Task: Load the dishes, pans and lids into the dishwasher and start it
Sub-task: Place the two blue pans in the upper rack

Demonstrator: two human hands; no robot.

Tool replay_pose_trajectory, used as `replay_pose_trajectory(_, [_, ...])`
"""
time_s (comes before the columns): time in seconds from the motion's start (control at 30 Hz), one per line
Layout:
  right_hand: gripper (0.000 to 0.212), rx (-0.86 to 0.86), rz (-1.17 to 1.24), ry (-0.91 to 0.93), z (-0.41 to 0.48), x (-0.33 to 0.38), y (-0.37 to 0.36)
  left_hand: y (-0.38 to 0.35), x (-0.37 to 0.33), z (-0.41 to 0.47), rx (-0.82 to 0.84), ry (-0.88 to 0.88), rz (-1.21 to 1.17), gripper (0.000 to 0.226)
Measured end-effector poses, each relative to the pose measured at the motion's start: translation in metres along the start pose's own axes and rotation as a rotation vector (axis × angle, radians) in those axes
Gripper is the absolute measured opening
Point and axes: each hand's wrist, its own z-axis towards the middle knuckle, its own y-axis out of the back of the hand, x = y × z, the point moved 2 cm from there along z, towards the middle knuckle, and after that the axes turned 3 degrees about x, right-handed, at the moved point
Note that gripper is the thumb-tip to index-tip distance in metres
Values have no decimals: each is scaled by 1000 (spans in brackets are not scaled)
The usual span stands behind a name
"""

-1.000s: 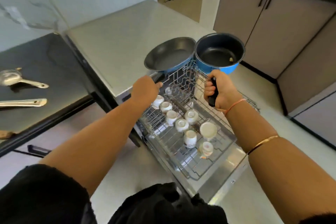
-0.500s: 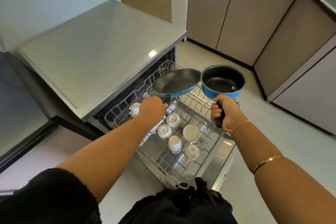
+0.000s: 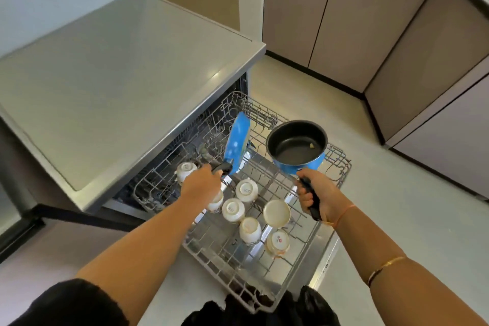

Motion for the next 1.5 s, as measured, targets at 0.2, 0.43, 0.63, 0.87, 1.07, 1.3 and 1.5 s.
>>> replay_pose_trajectory(0.2, [24, 108, -81, -25, 50, -2, 30, -22, -7, 29, -108, 23, -206, 33])
replay_pose_trajectory(0.43, [14, 145, -124, -6, 90, -21, 55, -74, -8, 70, -124, 6, -423, 29])
replay_pose_trajectory(0.63, [10, 131, -160, 4, 103, -24, 66, -108, -16, 104, -66, 94, -690, 30])
replay_pose_trajectory(0.87, [9, 124, -227, 8, 107, -25, 68, -123, -11, 131, -21, 208, -739, 30])
replay_pose_trajectory(1.07, [8, 126, -262, 7, 111, -26, 65, -129, -11, 152, -45, 196, -621, 37])
replay_pose_trajectory(1.3, [15, 87, -281, -11, 124, -29, 68, -137, -3, 155, -53, 267, -358, 31])
replay_pose_trajectory(1.5, [46, -13, -248, 9, 130, -31, 73, -142, 2, 152, -85, 245, -359, 38])
